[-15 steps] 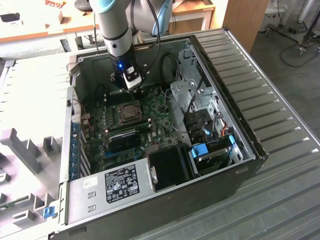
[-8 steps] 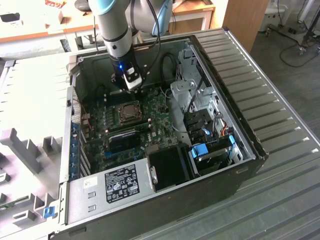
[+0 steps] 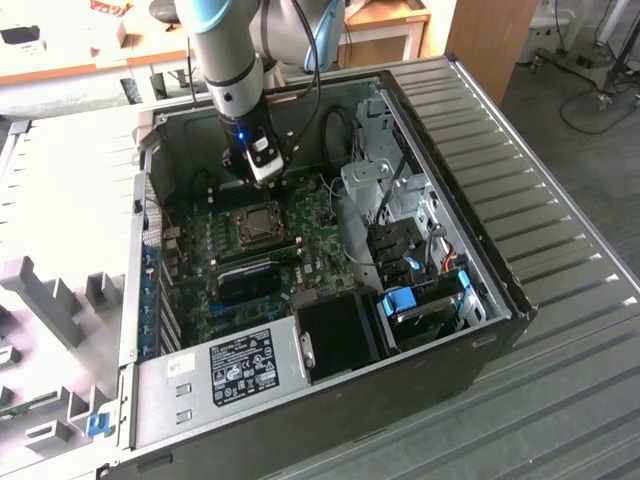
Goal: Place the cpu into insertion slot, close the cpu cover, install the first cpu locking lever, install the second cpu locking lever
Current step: 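Install the first cpu locking lever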
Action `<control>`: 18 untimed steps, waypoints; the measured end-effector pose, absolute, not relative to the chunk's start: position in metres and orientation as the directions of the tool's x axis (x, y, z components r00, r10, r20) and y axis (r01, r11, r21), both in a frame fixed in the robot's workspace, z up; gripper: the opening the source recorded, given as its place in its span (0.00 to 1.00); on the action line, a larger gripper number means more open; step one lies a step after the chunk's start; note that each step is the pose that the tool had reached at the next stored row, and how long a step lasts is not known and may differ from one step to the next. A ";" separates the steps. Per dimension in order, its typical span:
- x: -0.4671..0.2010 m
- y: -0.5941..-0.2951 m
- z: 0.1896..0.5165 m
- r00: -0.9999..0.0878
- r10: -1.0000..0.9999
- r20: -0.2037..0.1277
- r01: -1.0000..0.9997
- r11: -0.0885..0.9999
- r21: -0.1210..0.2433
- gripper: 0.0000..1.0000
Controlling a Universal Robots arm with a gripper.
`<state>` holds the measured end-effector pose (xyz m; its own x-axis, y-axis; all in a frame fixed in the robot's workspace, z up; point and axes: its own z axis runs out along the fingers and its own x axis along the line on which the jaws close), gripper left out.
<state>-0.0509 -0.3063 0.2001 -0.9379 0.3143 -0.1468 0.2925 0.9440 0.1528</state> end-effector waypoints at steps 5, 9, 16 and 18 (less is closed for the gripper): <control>-0.051 -0.308 0.199 -0.938 0.314 -0.149 0.292 0.944 0.153 0.10; -0.052 -0.308 0.197 -0.937 0.314 -0.153 0.291 0.944 0.154 0.10; -0.053 -0.308 0.197 -0.937 0.314 -0.154 0.291 0.944 0.155 0.10; -0.053 -0.308 0.196 -0.937 0.314 -0.154 0.291 0.944 0.155 0.10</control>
<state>-0.0526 -0.3080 0.1957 -0.9370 0.3136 -0.1536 0.2906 0.9442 0.1549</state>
